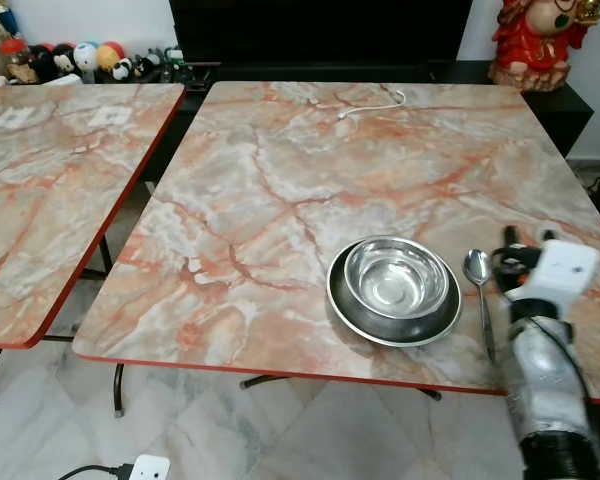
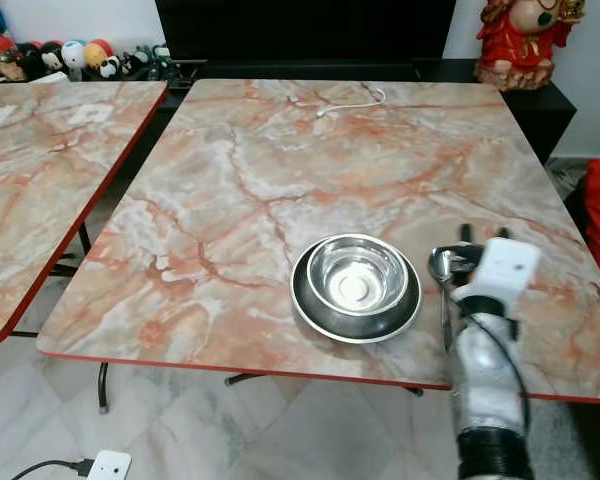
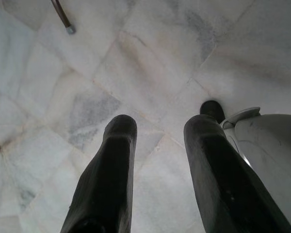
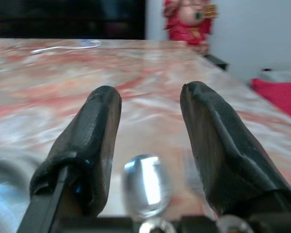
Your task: Setting the table
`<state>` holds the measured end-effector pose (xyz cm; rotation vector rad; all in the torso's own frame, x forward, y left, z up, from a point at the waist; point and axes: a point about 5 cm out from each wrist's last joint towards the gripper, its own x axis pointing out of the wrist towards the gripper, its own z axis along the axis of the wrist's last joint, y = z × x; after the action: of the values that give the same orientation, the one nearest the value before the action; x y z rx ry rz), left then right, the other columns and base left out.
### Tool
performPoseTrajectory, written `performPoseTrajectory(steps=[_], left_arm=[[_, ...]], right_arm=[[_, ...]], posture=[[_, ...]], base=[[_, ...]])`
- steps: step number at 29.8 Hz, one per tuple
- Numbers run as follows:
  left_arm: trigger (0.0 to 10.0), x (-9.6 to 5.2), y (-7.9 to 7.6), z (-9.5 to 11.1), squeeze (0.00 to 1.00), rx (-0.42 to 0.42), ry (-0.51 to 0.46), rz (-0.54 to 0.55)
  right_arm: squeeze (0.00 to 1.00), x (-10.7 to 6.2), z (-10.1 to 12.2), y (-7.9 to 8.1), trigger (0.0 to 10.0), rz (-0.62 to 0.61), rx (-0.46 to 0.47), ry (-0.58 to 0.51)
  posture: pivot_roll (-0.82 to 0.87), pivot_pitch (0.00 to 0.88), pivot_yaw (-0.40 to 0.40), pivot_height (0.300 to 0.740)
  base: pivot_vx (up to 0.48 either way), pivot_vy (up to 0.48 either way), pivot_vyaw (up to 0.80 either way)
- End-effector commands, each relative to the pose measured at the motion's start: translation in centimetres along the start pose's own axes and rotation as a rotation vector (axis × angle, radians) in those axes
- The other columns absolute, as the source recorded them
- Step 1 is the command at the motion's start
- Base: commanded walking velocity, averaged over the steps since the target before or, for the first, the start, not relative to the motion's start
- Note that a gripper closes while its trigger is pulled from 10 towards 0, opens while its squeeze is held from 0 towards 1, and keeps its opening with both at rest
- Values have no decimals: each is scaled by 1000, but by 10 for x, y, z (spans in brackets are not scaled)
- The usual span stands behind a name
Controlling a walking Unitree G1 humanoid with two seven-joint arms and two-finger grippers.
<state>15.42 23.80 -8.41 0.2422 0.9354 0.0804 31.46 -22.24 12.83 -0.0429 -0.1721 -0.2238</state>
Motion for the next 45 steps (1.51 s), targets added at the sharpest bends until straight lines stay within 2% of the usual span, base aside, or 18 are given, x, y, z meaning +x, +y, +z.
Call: performPoseTrajectory(steps=[1,6,12,16,23,26,34,40,45], left_arm=[[10000,-2,0,-10,0,-11,45,2],[10000,-2,-1,-9,0,-4,45,1],[10000,-2,-1,-10,0,-5,47,1],[10000,-2,-1,-10,0,5,50,-2],[10000,-2,-1,-11,0,2,50,0],[10000,-2,0,-11,0,5,52,0],[10000,-2,1,-10,0,1,46,5],[10000,-2,0,-10,0,-8,43,7],[10000,-2,0,-9,0,-10,40,8]], right_arm=[[0,-1,13,7,10000,55,-33,-83],[0,-9,22,16,10000,85,-47,-141],[0,-16,36,14,10000,38,-60,-233],[0,-17,38,14,10000,35,-63,-234],[0,-20,33,27,10000,70,-54,-213],[0,-21,37,34,10000,96,-75,-232],[0,-23,37,40,10000,143,-106,-241],[0,-24,38,45,10000,182,-120,-249],[0,-26,36,45,10000,168,-105,-237]], posture=[[-86,85,45,740],[-88,76,41,740],[-95,66,47,740],[-98,58,47,740],[-87,48,44,740],[-82,44,46,740],[-70,54,41,740],[-72,74,37,740],[-69,78,39,740]], base=[[0,446,0],[0,480,0],[0,480,0],[0,480,0],[0,480,0],[0,480,0],[0,480,0],[0,480,800],[0,480,0]])
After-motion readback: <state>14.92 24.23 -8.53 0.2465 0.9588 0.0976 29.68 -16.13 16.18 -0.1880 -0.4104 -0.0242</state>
